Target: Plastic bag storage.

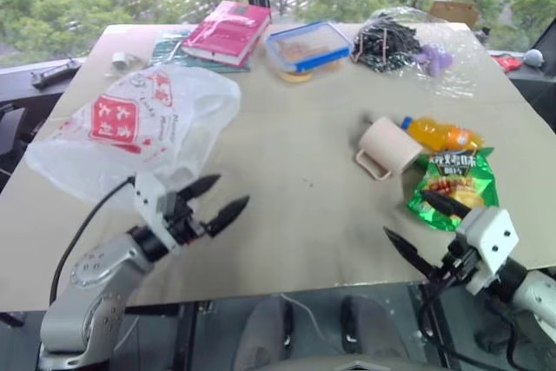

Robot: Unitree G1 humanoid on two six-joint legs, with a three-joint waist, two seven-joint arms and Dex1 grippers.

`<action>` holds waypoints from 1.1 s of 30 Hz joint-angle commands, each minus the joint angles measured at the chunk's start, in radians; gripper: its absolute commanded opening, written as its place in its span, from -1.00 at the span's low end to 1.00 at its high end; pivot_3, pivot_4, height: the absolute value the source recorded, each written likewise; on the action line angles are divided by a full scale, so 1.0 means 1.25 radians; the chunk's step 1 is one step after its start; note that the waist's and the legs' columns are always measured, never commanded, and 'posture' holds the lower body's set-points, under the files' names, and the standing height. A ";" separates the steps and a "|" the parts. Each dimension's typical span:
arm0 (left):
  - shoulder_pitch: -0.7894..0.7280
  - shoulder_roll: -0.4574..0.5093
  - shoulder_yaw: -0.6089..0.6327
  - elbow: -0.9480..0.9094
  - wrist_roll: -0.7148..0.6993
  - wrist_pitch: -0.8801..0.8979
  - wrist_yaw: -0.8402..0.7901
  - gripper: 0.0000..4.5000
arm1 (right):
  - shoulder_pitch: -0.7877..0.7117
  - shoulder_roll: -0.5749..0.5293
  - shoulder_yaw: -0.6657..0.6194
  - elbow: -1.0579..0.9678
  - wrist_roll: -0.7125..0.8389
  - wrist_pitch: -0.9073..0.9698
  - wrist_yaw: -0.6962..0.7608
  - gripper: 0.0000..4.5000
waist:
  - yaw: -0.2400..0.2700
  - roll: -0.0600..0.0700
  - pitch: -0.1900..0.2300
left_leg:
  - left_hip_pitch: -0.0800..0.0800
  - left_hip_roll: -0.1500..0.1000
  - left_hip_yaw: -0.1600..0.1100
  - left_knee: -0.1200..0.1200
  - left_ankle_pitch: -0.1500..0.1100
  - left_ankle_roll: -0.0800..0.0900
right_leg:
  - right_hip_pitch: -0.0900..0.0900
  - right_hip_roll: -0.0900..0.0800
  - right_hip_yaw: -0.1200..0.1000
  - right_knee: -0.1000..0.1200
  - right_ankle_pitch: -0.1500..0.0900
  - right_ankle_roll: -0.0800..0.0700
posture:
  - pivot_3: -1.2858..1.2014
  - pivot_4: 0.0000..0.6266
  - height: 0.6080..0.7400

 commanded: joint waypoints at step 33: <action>-0.459 0.100 -0.339 0.270 0.663 0.383 0.444 0.96 | -0.224 -0.132 0.012 0.041 0.122 0.036 0.104 1.00 | 0.003 -0.005 0.002 | 0.000 -0.001 -0.002 0.000 0.002 0.004 | 0.003 0.002 -0.001 0.000 0.001 -0.002 | 0.03 -0.52 1.00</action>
